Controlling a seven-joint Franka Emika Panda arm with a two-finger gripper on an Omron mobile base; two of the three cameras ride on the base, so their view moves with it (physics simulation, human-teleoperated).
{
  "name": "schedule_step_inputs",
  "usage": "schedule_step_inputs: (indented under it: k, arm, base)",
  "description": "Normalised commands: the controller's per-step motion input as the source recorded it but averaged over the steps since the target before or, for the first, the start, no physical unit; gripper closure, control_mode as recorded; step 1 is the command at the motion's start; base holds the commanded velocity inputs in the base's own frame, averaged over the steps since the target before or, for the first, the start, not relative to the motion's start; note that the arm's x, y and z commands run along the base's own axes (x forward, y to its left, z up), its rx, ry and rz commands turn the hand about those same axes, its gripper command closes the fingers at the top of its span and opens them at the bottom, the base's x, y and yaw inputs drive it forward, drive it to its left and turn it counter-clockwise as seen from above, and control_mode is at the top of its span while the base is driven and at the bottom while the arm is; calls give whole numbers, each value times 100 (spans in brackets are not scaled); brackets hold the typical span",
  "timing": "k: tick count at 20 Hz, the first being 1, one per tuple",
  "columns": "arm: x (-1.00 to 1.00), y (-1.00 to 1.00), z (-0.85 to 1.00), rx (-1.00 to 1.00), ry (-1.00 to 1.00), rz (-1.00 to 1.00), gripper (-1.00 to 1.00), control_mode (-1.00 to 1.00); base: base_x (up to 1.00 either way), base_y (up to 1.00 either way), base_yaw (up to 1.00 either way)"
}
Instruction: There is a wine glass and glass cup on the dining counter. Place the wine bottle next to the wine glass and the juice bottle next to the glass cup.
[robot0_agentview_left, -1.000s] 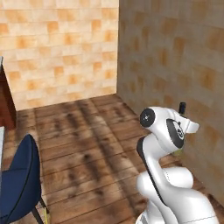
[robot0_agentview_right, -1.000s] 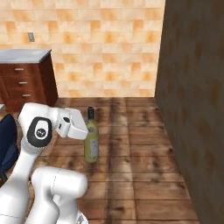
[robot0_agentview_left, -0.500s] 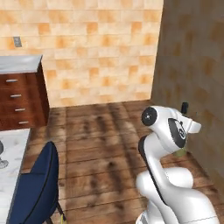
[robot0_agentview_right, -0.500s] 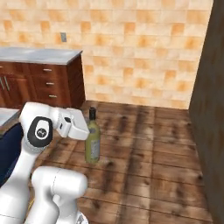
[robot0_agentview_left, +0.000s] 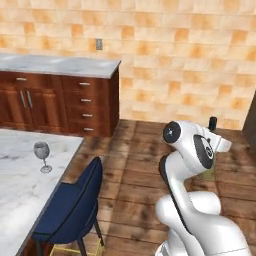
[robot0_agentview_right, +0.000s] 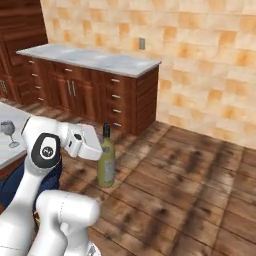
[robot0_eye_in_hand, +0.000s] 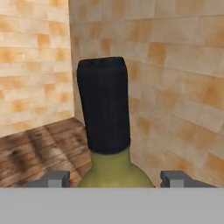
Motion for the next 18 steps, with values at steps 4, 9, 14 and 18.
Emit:
schedule_step_inputs:
  k: [4, 9, 14, 18]
  arm:
    - [0, 0, 0, 0, 0, 0, 100, 100]
    - [0, 0, 0, 0, 0, 0, 100, 100]
    - [0, 0, 0, 0, 0, 0, 100, 100]
    - [0, 0, 0, 0, 0, 0, 100, 100]
  base:
    - [43, -1, 72]
    - [23, 0, 83]
    - [38, 0, 76]
    - [57, 0, 62]
